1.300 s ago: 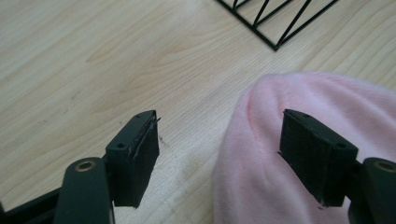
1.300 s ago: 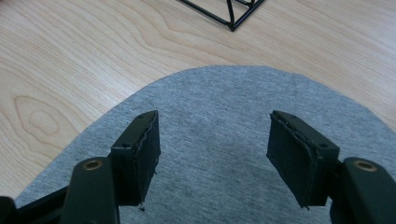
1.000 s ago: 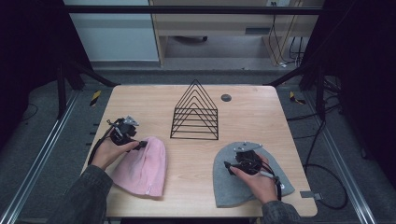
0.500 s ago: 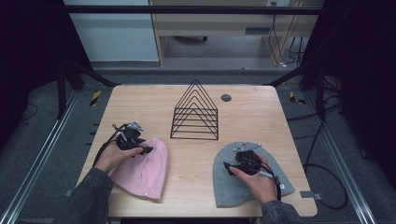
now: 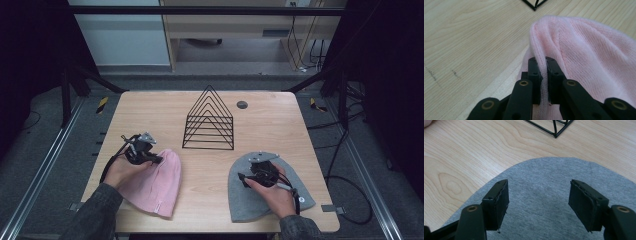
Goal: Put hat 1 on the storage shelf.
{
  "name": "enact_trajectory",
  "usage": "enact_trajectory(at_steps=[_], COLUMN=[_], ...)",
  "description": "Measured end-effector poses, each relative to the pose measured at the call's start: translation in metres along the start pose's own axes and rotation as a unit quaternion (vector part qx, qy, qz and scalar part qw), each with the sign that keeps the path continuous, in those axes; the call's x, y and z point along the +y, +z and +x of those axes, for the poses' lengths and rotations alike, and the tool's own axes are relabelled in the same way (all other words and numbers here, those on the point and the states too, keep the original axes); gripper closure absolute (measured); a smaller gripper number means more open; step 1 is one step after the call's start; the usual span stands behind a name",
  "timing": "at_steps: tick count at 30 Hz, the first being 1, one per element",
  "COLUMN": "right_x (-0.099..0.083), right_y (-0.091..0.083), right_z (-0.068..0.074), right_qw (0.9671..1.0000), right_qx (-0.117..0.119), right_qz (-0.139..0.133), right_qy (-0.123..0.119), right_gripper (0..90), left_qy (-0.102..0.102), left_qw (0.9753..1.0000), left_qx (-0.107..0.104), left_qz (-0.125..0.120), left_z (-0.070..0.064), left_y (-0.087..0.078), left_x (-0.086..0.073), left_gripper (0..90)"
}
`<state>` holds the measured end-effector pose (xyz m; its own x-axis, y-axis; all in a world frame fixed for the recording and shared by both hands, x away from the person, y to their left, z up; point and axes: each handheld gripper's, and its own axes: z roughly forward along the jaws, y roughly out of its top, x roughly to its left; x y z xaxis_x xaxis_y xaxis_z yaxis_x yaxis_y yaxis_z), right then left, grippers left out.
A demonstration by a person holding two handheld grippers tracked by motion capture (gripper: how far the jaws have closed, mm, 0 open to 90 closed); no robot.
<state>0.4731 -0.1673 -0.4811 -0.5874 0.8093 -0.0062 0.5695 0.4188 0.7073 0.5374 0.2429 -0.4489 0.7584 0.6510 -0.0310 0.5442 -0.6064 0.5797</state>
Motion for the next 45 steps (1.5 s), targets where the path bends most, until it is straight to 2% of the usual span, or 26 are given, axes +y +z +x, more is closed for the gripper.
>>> enact_trajectory(at_steps=[3, 10, 14, 15, 16, 18, 19, 20, 23, 32, 34, 40, 45], right_x=[0.000, 0.003, 0.010, 0.014, 0.014, 0.018, 0.021, 0.026, 0.033, 0.052, 0.055, 0.065, 0.070], right_y=[0.000, -0.004, -0.011, -0.015, -0.015, -0.019, -0.022, -0.026, -0.030, -0.031, -0.030, -0.024, -0.017], right_z=[0.000, 0.001, 0.006, 0.008, 0.008, 0.012, 0.014, 0.020, 0.027, 0.053, 0.058, 0.073, 0.085], right_qw=[1.0000, 0.9997, 0.9991, 0.9986, 0.9986, 0.9977, 0.9974, 0.9970, 0.9962, 0.9937, 0.9932, 0.9912, 0.9892], right_qx=[0.001, 0.010, 0.015, 0.017, 0.017, 0.027, 0.030, 0.028, 0.032, 0.057, 0.061, 0.075, 0.089], right_qz=[-0.002, -0.021, -0.041, -0.049, -0.049, -0.062, -0.066, -0.069, -0.075, -0.077, -0.076, -0.072, -0.068], right_qy=[0.001, 0.001, 0.003, -0.004, -0.004, 0.003, -0.002, -0.019, -0.032, -0.059, -0.063, -0.082, -0.094], right_gripper=[32.2, 31.3, 29.3, 27.5, 27.5, 26.7, 26.4, 26.0, 26.0, 27.5, 28.1, 31.2, 34.4], left_qy=[0.003, 0.030, 0.040, 0.047, 0.047, 0.056, 0.062, 0.066, 0.081, 0.093, 0.087, 0.095, 0.093], left_qw=[1.0000, 0.9994, 0.9988, 0.9982, 0.9982, 0.9972, 0.9965, 0.9961, 0.9938, 0.9881, 0.9872, 0.9838, 0.9826], left_qx=[0.000, 0.008, 0.016, 0.021, 0.021, 0.030, 0.032, 0.034, 0.048, 0.073, 0.074, 0.075, 0.064], left_qz=[-0.009, -0.011, -0.023, -0.032, -0.032, -0.041, -0.045, -0.048, -0.060, -0.098, -0.111, -0.133, -0.148], left_z=[-0.005, -0.015, -0.022, -0.028, -0.028, -0.035, -0.039, -0.041, -0.050, -0.061, -0.062, -0.070, -0.073], left_y=[-0.009, -0.028, -0.047, -0.059, -0.059, -0.070, -0.077, -0.081, -0.096, -0.128, -0.134, -0.148, -0.152], left_x=[0.001, 0.009, 0.020, 0.027, 0.027, 0.035, 0.040, 0.043, 0.055, 0.085, 0.090, 0.107, 0.118], left_gripper=[84.0, 84.7, 84.8, 84.9, 84.9, 84.9, 85.0, 85.1, 85.1, 85.2, 85.2, 85.1, 85.1])
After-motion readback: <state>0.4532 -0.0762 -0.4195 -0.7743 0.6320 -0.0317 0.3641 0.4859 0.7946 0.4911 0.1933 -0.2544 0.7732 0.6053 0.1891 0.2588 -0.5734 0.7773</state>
